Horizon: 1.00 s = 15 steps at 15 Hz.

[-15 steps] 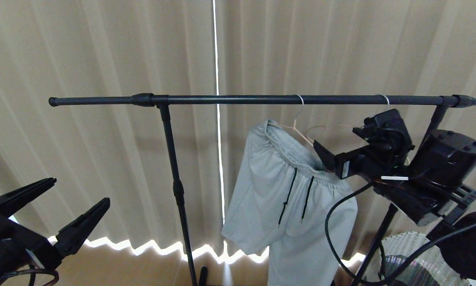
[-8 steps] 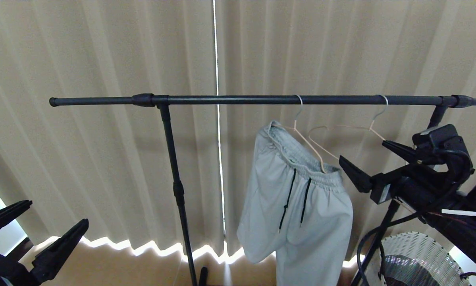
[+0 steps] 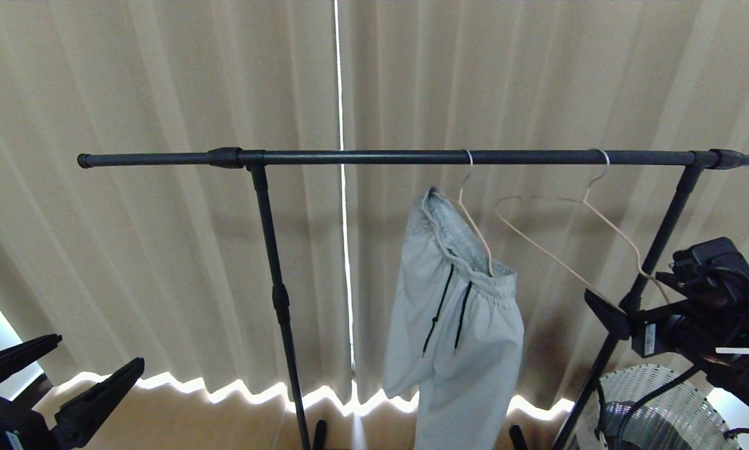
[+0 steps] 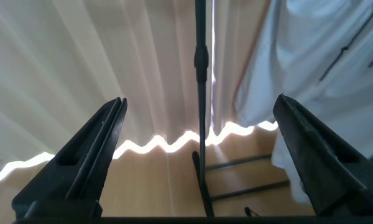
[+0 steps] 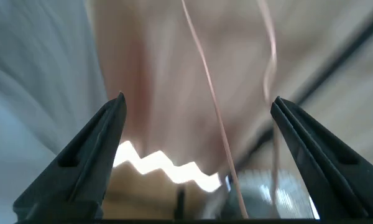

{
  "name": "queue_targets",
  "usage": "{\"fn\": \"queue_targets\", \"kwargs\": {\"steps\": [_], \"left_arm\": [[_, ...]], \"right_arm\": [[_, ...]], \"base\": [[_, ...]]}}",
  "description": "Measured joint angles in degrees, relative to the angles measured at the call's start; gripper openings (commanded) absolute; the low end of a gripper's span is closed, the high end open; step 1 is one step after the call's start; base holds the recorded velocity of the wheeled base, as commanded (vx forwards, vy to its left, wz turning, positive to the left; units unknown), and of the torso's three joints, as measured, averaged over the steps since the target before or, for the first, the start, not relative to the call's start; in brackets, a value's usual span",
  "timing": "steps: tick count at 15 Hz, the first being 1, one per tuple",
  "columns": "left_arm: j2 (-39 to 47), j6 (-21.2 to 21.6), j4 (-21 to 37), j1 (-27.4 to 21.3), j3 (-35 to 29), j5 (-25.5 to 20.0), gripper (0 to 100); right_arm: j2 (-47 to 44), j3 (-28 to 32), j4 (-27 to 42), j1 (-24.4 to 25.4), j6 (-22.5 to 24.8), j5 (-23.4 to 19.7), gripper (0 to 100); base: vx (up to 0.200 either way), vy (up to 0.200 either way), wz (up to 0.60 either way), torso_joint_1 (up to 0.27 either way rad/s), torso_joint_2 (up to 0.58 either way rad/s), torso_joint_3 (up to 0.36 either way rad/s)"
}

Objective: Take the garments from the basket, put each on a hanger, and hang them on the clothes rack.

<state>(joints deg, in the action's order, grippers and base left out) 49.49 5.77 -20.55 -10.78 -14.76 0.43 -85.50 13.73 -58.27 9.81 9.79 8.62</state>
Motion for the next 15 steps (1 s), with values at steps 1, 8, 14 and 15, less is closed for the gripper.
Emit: {"fn": "queue_targets", "kwargs": {"steps": [1, 8, 14, 15], "left_arm": [[0.50, 0.02, -0.05, 0.00, 0.00, 0.00, 100], [2.65, -0.13, -0.30, 0.17, -0.26, 0.06, 100], [2.71, -0.20, -0.71, 0.39, -0.43, 0.15, 100], [2.68, -0.22, -0.73, 0.39, -0.43, 0.15, 100]], "right_arm": [[0.01, -0.48, 1.67, -1.00, -0.02, 0.00, 100], [0.04, -7.72, -2.95, -2.24, 0.11, 1.74, 100], [0.01, -13.09, -13.19, -1.38, 0.26, 4.10, 100], [0.04, -13.43, -12.57, -1.46, 0.50, 5.08, 100]], "base": [[0.000, 0.000, 0.00, 0.000, 0.00, 0.000], [0.000, 0.000, 0.00, 0.000, 0.00, 0.000], [0.000, 0.000, 0.00, 0.000, 0.00, 0.000], [0.000, 0.000, 0.00, 0.000, 0.00, 0.000]]}}
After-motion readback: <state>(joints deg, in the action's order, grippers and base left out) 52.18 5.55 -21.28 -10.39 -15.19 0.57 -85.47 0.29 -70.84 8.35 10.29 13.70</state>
